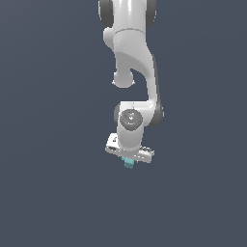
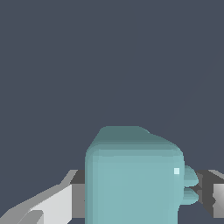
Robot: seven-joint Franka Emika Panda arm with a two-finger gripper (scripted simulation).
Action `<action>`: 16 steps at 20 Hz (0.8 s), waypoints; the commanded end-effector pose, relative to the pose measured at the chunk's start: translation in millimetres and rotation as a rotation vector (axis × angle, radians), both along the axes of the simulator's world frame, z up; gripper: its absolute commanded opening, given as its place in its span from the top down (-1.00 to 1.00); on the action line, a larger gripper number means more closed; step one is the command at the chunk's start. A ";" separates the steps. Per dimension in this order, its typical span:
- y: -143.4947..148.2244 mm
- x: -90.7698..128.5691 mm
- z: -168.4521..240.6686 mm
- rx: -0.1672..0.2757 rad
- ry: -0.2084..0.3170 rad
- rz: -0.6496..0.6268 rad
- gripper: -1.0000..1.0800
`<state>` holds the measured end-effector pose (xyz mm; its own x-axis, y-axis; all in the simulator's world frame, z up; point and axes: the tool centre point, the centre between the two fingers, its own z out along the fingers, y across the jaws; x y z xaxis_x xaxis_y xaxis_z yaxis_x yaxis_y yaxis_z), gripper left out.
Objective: Pick up the object and move it to a goal position.
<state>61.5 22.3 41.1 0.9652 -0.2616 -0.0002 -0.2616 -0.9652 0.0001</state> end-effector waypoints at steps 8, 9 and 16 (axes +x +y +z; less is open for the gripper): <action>-1.1 -0.4 2.4 0.000 0.000 0.000 1.00; -2.0 -0.8 4.1 0.000 0.000 0.000 1.00; -15.0 -6.6 31.2 0.000 0.000 0.000 1.00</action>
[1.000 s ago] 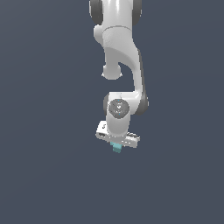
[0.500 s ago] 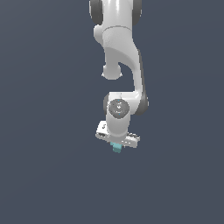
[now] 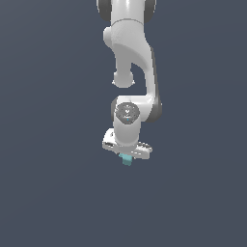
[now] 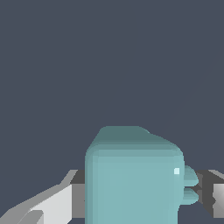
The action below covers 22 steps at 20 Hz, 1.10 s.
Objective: Pick up the object and move it to a goal position.
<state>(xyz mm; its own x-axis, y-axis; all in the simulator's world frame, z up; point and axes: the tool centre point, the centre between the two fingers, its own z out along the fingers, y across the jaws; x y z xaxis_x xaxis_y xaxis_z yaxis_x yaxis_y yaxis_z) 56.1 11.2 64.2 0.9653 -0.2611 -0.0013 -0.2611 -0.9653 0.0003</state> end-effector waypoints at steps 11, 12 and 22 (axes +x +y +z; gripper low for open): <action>-51.8 -21.5 107.8 0.001 -0.001 -0.001 1.00; -57.1 -23.6 118.9 0.001 -0.001 -0.001 1.00; -107.5 -42.4 224.7 0.001 -0.001 -0.001 1.00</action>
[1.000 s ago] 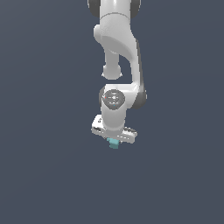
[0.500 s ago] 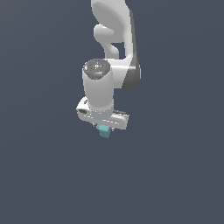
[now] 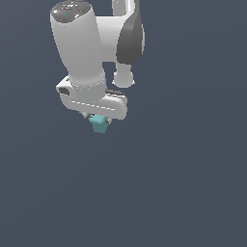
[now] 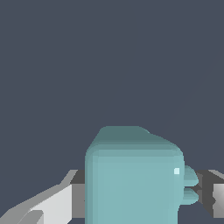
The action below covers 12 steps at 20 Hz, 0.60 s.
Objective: Pick up the object and move it to a goal position.
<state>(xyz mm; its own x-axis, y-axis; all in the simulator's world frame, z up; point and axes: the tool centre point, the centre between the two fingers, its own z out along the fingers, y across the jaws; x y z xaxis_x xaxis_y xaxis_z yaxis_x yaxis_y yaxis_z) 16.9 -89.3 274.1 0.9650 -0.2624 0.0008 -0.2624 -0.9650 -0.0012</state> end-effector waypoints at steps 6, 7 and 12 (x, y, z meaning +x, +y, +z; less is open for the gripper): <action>-28.4 -9.2 59.4 0.000 0.001 0.001 1.00; -31.0 -9.7 64.7 0.000 0.001 0.001 1.00; -39.8 -11.4 82.2 0.000 0.001 0.001 1.00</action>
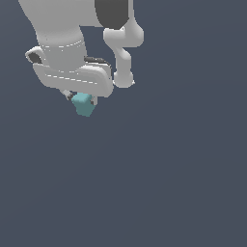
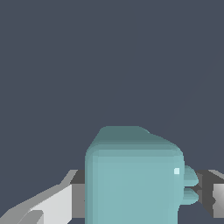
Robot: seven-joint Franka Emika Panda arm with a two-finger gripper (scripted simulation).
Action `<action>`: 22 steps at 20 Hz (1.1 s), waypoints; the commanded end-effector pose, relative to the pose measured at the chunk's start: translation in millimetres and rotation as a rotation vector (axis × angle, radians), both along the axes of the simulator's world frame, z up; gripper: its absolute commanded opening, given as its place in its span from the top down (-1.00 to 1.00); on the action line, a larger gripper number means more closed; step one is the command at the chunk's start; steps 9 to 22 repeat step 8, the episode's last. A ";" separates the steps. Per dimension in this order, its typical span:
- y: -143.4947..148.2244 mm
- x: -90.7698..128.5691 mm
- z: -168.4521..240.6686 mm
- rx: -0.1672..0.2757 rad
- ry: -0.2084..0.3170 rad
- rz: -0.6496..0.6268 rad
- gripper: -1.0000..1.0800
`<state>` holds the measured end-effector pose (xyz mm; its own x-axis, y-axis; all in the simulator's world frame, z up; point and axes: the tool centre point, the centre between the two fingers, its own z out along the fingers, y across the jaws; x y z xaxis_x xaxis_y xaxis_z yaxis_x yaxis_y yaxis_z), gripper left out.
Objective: Pick up the object and move it to a goal position.
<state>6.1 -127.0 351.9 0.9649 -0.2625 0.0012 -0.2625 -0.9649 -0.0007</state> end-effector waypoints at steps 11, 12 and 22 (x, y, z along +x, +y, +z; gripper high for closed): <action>-2.5 0.7 5.4 0.000 0.001 0.001 1.00; -2.5 0.7 5.4 0.000 0.001 0.001 1.00; -2.5 0.7 5.4 0.000 0.001 0.001 1.00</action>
